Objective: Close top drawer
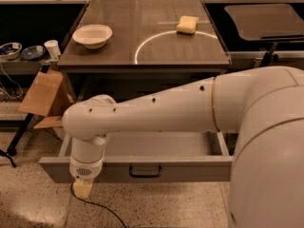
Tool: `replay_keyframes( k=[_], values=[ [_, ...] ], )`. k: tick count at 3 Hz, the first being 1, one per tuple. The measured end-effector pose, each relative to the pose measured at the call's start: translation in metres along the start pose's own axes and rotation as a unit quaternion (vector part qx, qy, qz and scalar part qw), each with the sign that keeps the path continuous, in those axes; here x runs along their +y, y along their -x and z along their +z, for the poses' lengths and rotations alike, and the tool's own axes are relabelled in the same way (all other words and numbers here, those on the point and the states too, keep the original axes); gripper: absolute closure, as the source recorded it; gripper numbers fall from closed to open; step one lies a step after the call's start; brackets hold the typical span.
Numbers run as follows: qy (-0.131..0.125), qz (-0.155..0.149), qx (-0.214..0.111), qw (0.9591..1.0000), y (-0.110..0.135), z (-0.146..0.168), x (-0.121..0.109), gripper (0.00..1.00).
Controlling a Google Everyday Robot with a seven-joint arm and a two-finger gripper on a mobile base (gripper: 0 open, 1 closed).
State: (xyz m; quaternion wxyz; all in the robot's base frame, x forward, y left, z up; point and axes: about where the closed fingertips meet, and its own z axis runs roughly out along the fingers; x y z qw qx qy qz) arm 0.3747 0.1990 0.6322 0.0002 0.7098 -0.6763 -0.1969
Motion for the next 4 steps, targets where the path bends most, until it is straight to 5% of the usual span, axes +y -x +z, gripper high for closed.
replay_keyframes(
  k=[1, 3, 4],
  values=[
    [-0.039, 0.010, -0.005, 0.9992, 0.028, 0.000, -0.019, 0.50],
    [-0.070, 0.013, -0.002, 0.9975, 0.051, -0.002, -0.042, 0.04],
    [-0.086, 0.018, 0.008, 0.9961, 0.056, 0.002, -0.065, 0.00]
  ],
)
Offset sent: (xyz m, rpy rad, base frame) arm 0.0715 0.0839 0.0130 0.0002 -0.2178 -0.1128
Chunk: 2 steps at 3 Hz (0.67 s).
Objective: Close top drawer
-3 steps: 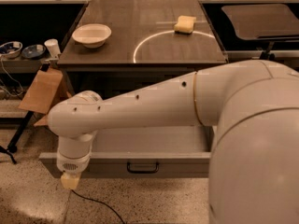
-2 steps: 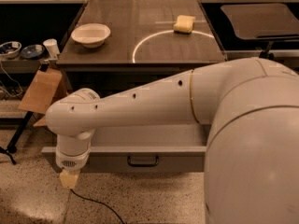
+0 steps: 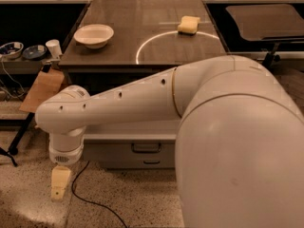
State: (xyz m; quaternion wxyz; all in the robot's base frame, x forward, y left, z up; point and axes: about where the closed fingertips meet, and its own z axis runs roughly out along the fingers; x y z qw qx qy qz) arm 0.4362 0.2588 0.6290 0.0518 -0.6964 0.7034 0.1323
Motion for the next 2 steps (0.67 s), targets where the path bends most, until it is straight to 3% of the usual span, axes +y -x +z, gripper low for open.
replay_keyframes(
  k=[1, 2],
  values=[
    [-0.018, 0.007, 0.004, 0.9998, -0.008, 0.007, -0.016, 0.00],
    [-0.027, 0.016, -0.012, 0.9995, -0.027, 0.012, -0.023, 0.00]
  ],
)
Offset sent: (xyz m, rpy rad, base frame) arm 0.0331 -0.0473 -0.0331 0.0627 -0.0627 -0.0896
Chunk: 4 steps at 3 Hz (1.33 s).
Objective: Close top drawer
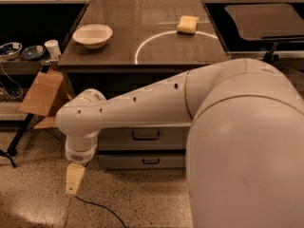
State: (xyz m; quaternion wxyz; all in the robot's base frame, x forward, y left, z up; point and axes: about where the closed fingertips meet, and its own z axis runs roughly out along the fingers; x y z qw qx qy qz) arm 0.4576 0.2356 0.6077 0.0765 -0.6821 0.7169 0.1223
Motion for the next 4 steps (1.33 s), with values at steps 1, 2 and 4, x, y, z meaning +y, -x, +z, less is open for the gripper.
replay_keyframes(
  k=[1, 2, 4],
  values=[
    [-0.010, 0.014, -0.013, 0.9998, -0.023, -0.004, -0.009, 0.00],
    [-0.017, 0.023, -0.022, 0.9993, -0.041, -0.010, -0.019, 0.18],
    [-0.034, 0.020, -0.029, 0.9988, -0.044, -0.029, -0.048, 0.66]
  ],
)
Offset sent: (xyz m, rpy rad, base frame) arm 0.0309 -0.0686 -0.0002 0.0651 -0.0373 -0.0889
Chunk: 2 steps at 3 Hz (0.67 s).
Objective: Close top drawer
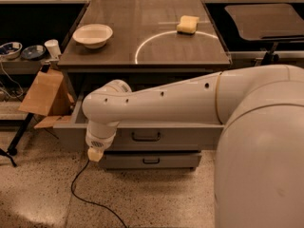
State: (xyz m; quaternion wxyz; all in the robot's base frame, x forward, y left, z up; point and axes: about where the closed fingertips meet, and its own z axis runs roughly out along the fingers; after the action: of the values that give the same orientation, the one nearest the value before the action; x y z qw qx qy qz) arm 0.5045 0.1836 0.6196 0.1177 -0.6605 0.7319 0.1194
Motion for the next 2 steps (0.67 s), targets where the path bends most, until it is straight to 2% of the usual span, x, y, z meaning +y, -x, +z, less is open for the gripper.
replay_keyframes(
  k=[1, 2],
  values=[
    [-0.009, -0.005, 0.001, 0.9999, 0.015, -0.005, -0.015, 0.89],
    [-0.012, -0.009, -0.007, 0.9999, 0.039, -0.002, -0.032, 0.98]
  ],
)
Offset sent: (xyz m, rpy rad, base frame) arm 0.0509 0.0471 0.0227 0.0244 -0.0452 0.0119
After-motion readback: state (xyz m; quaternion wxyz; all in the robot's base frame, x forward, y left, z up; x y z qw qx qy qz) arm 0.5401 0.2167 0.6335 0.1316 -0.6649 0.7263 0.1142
